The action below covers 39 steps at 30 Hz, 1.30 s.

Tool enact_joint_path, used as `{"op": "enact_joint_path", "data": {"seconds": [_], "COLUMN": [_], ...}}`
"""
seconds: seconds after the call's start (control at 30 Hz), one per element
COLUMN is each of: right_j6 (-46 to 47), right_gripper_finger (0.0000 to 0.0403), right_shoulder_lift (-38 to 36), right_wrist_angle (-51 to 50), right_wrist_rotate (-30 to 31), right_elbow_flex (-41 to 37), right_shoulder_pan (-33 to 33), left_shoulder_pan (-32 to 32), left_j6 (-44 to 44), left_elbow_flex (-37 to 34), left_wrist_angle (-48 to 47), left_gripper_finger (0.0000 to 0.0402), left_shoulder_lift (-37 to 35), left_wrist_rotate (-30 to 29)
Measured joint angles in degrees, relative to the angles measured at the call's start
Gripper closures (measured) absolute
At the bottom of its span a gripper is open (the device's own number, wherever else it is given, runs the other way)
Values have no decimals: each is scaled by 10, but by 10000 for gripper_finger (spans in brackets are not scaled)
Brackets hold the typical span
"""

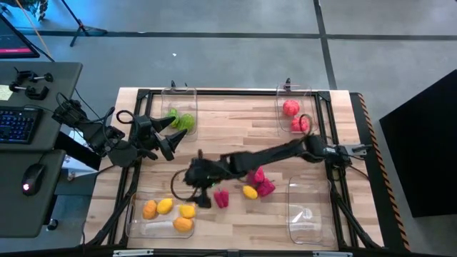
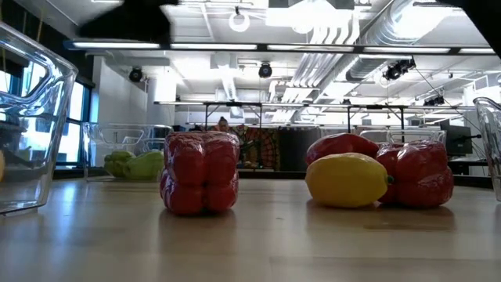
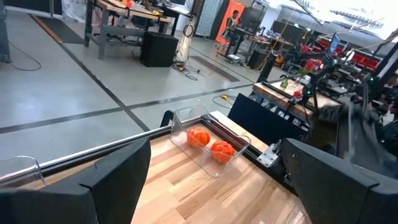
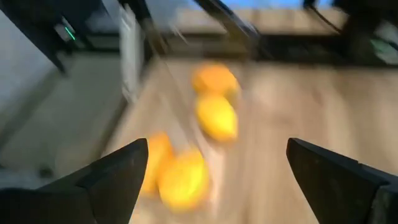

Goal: Sort produce into baskets
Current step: Put the yellow lemon into the bottom left transparent bin

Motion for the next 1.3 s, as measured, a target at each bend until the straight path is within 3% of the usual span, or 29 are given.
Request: {"op": "enact_joint_path", "data": {"seconds": [0.17, 0.27, 0.43, 0.57, 0.7, 0.83, 0.97, 1.13, 1.3], "right_j6": [-58, -73, -20, 118, 260, 327, 329, 329, 329], "right_gripper_finger": [31, 31, 31, 31, 31, 31, 31, 31, 31], "right_shoulder_lift": [-63, -98, -208, -308, -359, -343, -303, -252, -217], "right_wrist_angle": [-228, -285, -233, -167, -119, -107, -103, -124, -144], "right_wrist_rotate": [35, 29, 56, 114, 165, 162, 195, 258, 252], "right_elbow_flex": [-8, -64, -260, -411, -513, -536, -508, -474, -460], "right_shoulder_pan": [-17, -14, 19, 62, 112, 152, 168, 162, 150], "left_shoulder_pan": [0, 0, 0, 0, 0, 0, 0, 0, 0], "left_j6": [0, 0, 0, 0, 1, 1, 1, 0, 0], "left_elbow_flex": [0, 0, 0, 0, 0, 0, 0, 0, 0], "left_wrist_angle": [0, 0, -1, -4, -5, -6, -9, -9, -9], "left_gripper_finger": [51, 51, 51, 51, 51, 51, 51, 51, 51], "left_shoulder_lift": [0, 0, 0, 0, 0, 0, 0, 0, 0], "left_wrist_rotate": [1, 1, 1, 0, 0, 0, 0, 0, 0]}}
